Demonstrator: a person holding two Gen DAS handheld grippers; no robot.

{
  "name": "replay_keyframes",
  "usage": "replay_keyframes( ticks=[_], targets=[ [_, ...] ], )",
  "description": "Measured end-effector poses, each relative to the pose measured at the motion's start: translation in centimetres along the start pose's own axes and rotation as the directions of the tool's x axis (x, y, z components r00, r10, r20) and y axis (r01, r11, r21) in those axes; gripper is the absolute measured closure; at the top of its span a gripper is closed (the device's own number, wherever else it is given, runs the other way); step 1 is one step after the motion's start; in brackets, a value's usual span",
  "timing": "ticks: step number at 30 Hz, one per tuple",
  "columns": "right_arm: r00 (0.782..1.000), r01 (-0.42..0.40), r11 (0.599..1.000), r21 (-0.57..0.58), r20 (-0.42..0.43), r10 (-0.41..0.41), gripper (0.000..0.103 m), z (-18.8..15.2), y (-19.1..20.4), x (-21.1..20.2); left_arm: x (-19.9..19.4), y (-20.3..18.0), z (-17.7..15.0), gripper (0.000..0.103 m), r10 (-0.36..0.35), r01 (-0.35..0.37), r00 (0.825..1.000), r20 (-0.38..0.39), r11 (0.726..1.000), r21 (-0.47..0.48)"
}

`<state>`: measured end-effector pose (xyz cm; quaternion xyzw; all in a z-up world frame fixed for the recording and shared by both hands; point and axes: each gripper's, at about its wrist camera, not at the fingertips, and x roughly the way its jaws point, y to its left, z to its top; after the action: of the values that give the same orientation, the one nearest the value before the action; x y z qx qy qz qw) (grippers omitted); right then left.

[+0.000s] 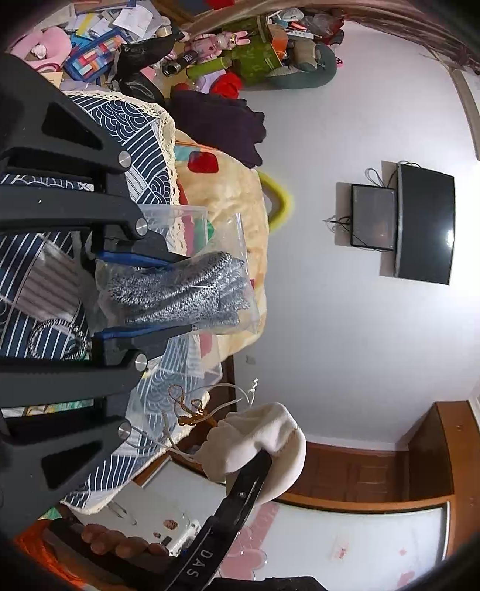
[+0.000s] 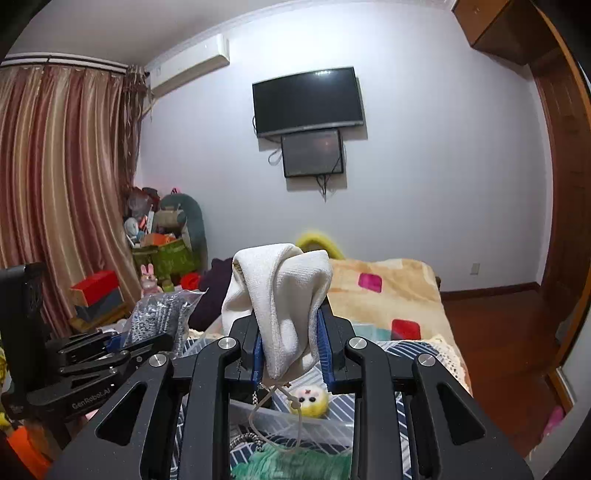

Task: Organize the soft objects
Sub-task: 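Lower the glove bag into the box with the left tool while the right drops the white cloth in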

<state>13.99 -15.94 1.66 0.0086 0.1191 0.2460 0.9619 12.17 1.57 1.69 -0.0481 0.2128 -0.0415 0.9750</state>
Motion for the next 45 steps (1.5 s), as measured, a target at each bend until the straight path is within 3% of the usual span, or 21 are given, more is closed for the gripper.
replay_keyframes(
  ticks=[10,14,21,25,28,31,34,41,45],
  targets=[
    [0.986,-0.039,0.997,-0.066,-0.167,0.027,0.081,-1.8,1.3,5.6,5.9,3.1,-1.6,0.077,0.043,-0.047,0.986,-0.159,0.999,-0.019],
    [0.968,-0.055,0.995,-0.088,-0.25,0.031,0.081,-2.6,1.2,7.5,7.6,4.1,-1.9,0.077,0.041,-0.05,0.981,-0.191,0.998,-0.04],
    [0.926,-0.053,0.992,-0.111,-0.378,0.007,0.081,-3.8,0.9,10.5,10.4,3.1,-2.8,0.077,0.078,-0.07,0.963,-0.258,0.997,0.039],
    [0.901,-0.048,0.991,-0.124,-0.434,-0.011,0.081,-4.6,0.6,11.6,10.7,2.6,-3.1,0.077,0.081,-0.068,0.966,-0.246,0.996,0.061],
    [0.894,-0.038,0.99,-0.132,-0.447,-0.025,0.078,-4.8,0.5,11.7,10.5,2.8,-3.1,0.076,0.067,-0.059,0.965,-0.255,0.997,0.041],
    [0.894,-0.044,0.991,-0.13,-0.447,-0.019,0.072,-4.6,0.6,11.4,10.2,3.1,-3.0,0.075,0.053,-0.051,0.962,-0.268,0.999,0.015],
    [0.904,-0.033,0.989,-0.147,-0.425,-0.033,0.058,-4.3,0.5,10.5,9.5,3.0,-3.0,0.071,0.045,-0.043,0.962,-0.269,0.999,0.016],
    [0.936,-0.021,0.986,-0.163,-0.35,-0.038,0.049,-3.1,0.2,7.5,6.1,1.3,-2.8,0.052,0.058,-0.043,0.979,-0.197,0.996,0.081],
    [0.956,-0.01,0.985,-0.175,-0.289,-0.042,0.039,-2.5,0.1,5.3,3.6,0.2,-2.6,0.037,0.042,-0.03,0.989,-0.139,0.996,0.088]
  ],
)
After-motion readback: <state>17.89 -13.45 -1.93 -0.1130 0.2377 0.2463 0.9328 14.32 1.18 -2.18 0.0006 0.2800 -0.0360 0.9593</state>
